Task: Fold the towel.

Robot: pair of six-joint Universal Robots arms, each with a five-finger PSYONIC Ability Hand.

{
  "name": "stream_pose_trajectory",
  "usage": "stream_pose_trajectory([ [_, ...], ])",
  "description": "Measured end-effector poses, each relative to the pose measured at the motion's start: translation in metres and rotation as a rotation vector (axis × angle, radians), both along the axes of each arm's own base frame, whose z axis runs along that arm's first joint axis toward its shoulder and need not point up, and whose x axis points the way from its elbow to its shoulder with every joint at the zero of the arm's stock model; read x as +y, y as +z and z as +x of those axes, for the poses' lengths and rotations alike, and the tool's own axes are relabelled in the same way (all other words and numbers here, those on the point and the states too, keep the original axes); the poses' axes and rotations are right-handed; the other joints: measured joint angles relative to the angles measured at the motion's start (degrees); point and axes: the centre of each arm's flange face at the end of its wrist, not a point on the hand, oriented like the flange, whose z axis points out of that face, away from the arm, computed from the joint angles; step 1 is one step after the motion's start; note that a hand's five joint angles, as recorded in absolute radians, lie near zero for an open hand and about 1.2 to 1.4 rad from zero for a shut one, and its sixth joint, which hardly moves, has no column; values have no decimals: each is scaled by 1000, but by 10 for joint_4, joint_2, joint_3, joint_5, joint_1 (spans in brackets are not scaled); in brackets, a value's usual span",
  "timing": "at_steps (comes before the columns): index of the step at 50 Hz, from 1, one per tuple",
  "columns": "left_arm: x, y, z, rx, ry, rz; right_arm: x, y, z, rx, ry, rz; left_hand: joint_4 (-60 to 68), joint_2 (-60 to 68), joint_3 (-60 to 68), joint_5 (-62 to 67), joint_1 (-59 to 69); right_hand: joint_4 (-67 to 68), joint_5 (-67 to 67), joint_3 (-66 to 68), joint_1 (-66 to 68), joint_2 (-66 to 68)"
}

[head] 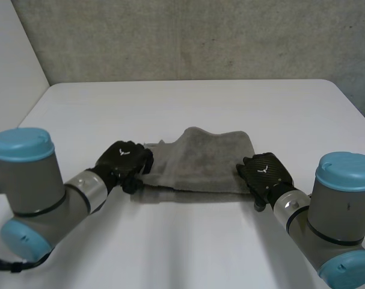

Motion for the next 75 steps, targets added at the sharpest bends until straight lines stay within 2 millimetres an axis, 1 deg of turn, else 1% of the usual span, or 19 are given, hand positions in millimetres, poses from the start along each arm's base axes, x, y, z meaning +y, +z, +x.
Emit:
stream_pose_trajectory([
  [10, 20, -12, 9, -18, 1, 40, -2, -2, 2, -10, 4, -11, 0, 3, 0, 0, 0, 53, 49, 54, 55, 57],
  [19, 20, -16, 7, -23, -1, 46, -4, -3, 1, -9, 0, -24, 0, 3, 0, 0, 0, 100, 94, 100, 101, 105],
  [23, 20, -16, 7, -24, 0, 47, -5, -4, 2, -4, 0, -36, 0, 3, 0, 0, 0, 203, 196, 204, 202, 209],
  [25, 21, -15, 7, -25, -1, 50, -6, -5, 2, 3, -1, -44, -81, -74, -88, -75, -63, 258, 248, 259, 257, 259],
  [27, 22, -15, 7, -26, -4, 52, -7, -6, 2, 12, -1, -48, -232, -219, -238, -228, -212, 317, 308, 317, 315, 319],
  [29, 24, -13, 7, -26, -6, 57, -8, -7, 2, 28, 0, -58, -386, -373, -393, -384, -354, 436, 431, 434, 426, 444],
  [34, 27, -5, 9, -24, -7, 57, -11, -3, 2, 77, 11, -94, -436, -437, -452, -452, -412, 494, 482, 493, 468, 475],
  [39, 26, 22, 13, 2, 8, 9, -15, 13, 7, 153, 46, -188, -447, -451, -466, -469, -423, 494, 482, 493, 472, 475],
  [42, 19, 40, 19, 24, 33, -41, -20, 26, 12, 191, 63, -257, -517, -515, -536, -536, -495, 494, 482, 493, 472, 475],
  [45, 8, 65, 29, 55, 77, -116, -23, 45, 25, 215, 98, -339, -555, -543, -571, -575, -530, 494, 482, 495, 473, 478],
  [48, -5, 92, 41, 92, 127, -198, -14, 67, 55, 211, 178, -436, -597, -596, -614, -619, -573, 496, 482, 496, 477, 481],
  [51, -12, 107, 46, 123, 153, -235, 0, 75, 82, 193, 255, -479, -602, -601, -618, -623, -576, 496, 482, 496, 477, 481],
  [55, -19, 118, 49, 168, 175, -246, 25, 71, 116, 174, 370, -496, -602, -601, -618, -623, -576, 496, 482, 496, 477, 484],
  [57, -22, 120, 50, 193, 184, -236, 42, 61, 134, 173, 451, -488, -602, -601, -618, -623, -576, 496, 482, 496, 477, 484],
  [61, -27, 118, 51, 222, 198, -211, 67, 38, 151, 206, 570, -454, -602, -601, -618, -623, -576, 496, 482, 496, 477, 484],
  [64, -30, 113, 50, 232, 202, -190, 81, 21, 156, 247, 639, -423, -602, -601, -618, -623, -576, 408, 399, 404, 399, 403],
  [68, -34, 105, 47, 234, 199, -169, 87, 11, 154, 284, 677, -394, -602, -601, -618, -623, -576, 98, 86, 98, 90, 97],
  [70, -37, 102, 45, 232, 196, -162, 87, 15, 151, 285, 674, -390, -602, -601, -618, -623, -576, -58, -84, -62, -64, -64],
  [75, -43, 99, 36, 243, 179, -151, 87, 42, 142, 213, 628, -380, -602, -601, -618, -623, -576, -129, -144, -131, -137, -125],
])
